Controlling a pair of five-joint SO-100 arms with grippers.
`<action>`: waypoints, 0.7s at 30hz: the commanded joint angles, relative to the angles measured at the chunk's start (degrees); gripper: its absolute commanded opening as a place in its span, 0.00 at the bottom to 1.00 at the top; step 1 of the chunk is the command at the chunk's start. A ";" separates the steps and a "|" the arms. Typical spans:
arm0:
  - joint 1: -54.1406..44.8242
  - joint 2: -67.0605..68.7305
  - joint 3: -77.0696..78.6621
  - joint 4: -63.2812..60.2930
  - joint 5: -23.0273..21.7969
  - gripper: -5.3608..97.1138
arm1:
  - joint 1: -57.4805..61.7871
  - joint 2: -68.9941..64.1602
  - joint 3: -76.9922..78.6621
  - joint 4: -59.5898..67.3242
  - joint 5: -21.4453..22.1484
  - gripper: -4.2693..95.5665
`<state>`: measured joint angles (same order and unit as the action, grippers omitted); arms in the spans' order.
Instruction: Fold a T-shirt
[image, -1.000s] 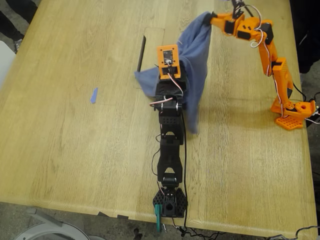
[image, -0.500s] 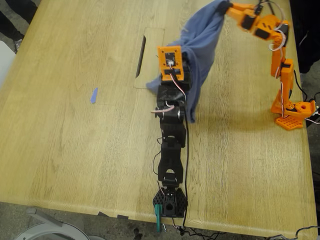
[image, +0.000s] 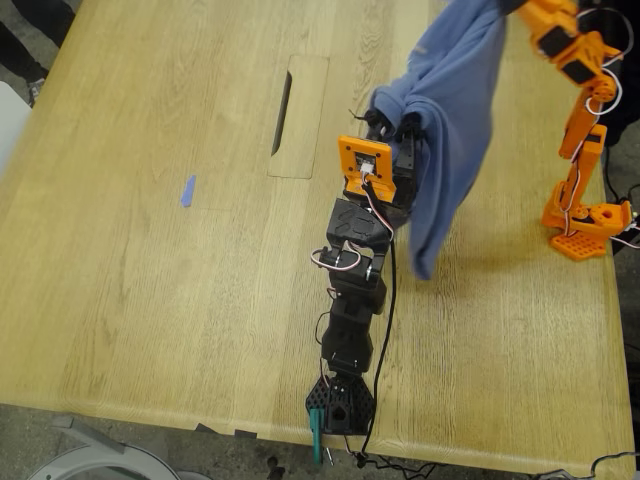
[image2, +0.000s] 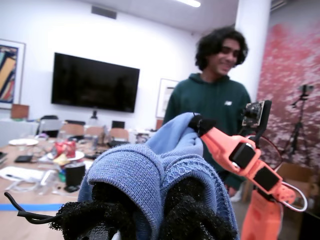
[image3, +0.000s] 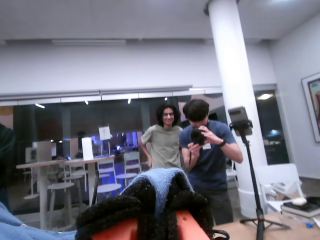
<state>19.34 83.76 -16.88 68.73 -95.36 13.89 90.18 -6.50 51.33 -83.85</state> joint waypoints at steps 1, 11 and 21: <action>6.59 5.71 -2.55 -3.96 0.70 0.05 | -0.26 5.10 -0.97 2.11 -0.53 0.05; 26.81 5.36 -2.55 1.58 1.67 0.05 | -4.13 17.05 1.58 11.51 -3.60 0.06; 43.07 5.45 -2.64 12.04 1.58 0.05 | -14.41 31.82 15.03 21.27 -7.82 0.07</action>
<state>57.83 83.76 -16.88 79.98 -93.96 0.88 118.30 3.87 72.95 -90.97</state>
